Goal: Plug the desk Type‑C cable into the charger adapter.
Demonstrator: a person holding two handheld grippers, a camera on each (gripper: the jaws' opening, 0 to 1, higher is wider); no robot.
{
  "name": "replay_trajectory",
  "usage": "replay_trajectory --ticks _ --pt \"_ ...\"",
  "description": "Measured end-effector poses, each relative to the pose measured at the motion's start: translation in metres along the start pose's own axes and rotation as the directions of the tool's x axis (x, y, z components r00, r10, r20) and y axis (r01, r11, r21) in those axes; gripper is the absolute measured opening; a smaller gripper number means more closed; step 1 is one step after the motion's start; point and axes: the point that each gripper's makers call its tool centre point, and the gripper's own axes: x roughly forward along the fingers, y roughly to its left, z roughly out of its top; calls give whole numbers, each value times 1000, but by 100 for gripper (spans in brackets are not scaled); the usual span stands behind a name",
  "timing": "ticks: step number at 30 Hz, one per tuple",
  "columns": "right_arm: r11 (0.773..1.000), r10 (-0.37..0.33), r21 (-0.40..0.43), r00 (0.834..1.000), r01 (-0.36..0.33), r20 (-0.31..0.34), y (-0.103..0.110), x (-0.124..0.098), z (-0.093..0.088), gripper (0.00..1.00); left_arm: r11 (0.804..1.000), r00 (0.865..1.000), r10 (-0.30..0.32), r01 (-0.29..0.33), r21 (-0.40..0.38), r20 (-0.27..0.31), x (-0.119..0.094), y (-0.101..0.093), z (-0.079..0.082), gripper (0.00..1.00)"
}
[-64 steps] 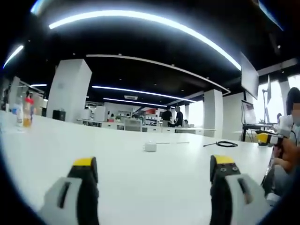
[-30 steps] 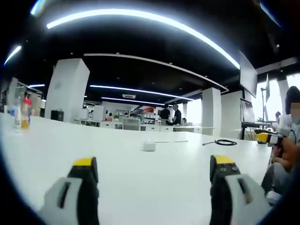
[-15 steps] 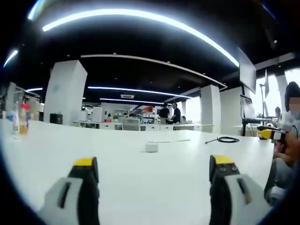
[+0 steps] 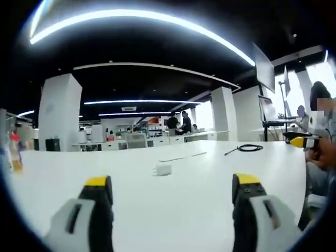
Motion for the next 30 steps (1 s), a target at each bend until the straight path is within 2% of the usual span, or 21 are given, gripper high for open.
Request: replay_trajectory --ticks 6,9,11,13,17,21,28,30 --pt "1000 0 5 1000 0 -4 -1 0 -2 100 999 1000 -27 28 37 -15 16 4 3 96" --pt "1000 6 4 1000 -6 -8 0 1 -4 100 995 996 -67 71 69 -54 29 2 2 96" --pt "1000 8 5 1000 -8 -8 1 1 -4 100 993 995 -82 86 76 -52 34 1 5 96" --pt "1000 8 8 1000 -8 -10 1 1 -5 100 990 992 -100 107 93 -80 42 -3 5 96" --pt "1000 7 11 1000 -7 -13 0 2 -6 100 977 987 -130 143 158 -92 54 -12 10 96" --pt "1000 11 10 1000 -11 -14 1 2 -6 100 967 984 -160 171 189 -74 65 -16 16 93" --pt "1000 13 12 1000 -13 -20 1 2 -9 100 921 970 -202 236 310 -138 91 -9 12 89" --pt "1000 16 13 1000 -15 -22 2 3 -10 100 913 967 -201 244 327 -160 101 -4 10 88"
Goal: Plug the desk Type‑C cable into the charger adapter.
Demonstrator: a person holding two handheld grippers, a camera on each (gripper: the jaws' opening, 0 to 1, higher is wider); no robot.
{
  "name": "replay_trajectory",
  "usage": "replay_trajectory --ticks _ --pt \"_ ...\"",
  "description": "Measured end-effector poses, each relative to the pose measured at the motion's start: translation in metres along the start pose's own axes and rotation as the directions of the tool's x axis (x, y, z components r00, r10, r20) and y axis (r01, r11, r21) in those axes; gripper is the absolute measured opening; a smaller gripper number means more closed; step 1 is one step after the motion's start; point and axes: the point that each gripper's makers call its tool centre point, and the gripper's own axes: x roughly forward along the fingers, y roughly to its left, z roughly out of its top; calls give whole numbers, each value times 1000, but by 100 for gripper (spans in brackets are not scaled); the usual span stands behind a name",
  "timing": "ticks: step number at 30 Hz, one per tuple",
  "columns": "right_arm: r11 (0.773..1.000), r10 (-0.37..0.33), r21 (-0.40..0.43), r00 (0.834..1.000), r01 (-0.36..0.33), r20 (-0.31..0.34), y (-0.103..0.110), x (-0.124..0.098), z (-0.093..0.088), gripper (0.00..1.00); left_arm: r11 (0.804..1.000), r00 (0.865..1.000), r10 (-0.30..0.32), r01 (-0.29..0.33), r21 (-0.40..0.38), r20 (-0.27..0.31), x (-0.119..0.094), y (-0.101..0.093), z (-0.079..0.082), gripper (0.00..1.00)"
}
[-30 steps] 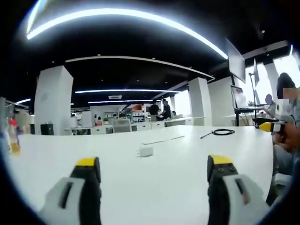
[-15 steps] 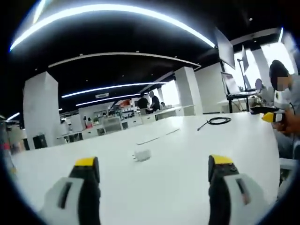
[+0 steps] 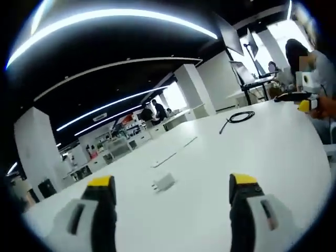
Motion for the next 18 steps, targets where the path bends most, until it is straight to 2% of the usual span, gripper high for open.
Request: replay_trajectory --ticks 6,9,18 --pt "1000 9 0 1000 -9 -6 3 1 -2 100 996 995 -57 62 64 -77 27 8 -11 86" --pt "1000 12 2 1000 -12 -7 4 2 -2 100 994 995 -77 82 75 -62 42 15 -10 85" --pt "1000 20 -6 1000 -20 -13 6 2 -3 100 990 988 -126 130 50 -86 81 31 -10 80"
